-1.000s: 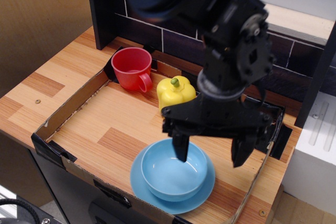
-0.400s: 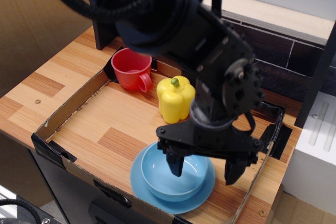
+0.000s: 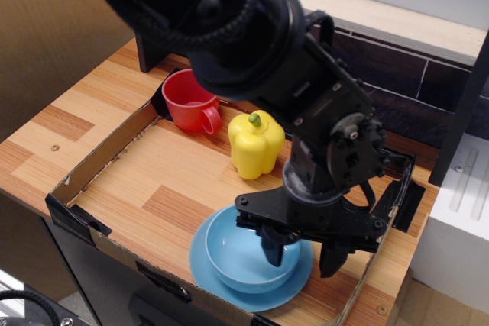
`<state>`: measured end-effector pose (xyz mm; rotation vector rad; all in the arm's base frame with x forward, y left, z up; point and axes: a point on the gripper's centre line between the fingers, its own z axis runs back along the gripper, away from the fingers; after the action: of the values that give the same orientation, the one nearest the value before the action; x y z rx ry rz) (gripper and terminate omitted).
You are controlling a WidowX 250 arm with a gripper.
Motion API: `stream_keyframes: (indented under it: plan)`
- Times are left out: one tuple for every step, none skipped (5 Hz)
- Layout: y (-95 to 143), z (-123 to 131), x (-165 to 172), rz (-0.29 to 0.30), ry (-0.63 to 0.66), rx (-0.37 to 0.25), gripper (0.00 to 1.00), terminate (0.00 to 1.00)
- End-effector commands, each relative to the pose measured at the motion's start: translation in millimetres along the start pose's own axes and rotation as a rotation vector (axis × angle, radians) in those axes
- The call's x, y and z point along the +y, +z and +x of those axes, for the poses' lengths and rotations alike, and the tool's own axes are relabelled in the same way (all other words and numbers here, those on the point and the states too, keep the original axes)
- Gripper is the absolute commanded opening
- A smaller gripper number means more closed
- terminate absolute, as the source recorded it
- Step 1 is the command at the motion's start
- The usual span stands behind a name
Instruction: Take bowl off plate
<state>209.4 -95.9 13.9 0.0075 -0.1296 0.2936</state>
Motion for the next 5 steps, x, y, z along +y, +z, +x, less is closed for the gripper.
stream_keyframes:
  plan:
    - [14, 11, 4, -0.049, -0.007, -0.020, 0.00, 0.00]
    - [22, 16, 9, -0.060, -0.010, -0.019, 0.00, 0.00]
    - [40, 29, 25, -0.082, 0.002, -0.022, 0.00, 0.00]
    - [49, 41, 50, -0.089, -0.015, -0.029, 0.00, 0.00]
    - [53, 59, 91, -0.073, -0.033, -0.058, 0.00, 0.00]
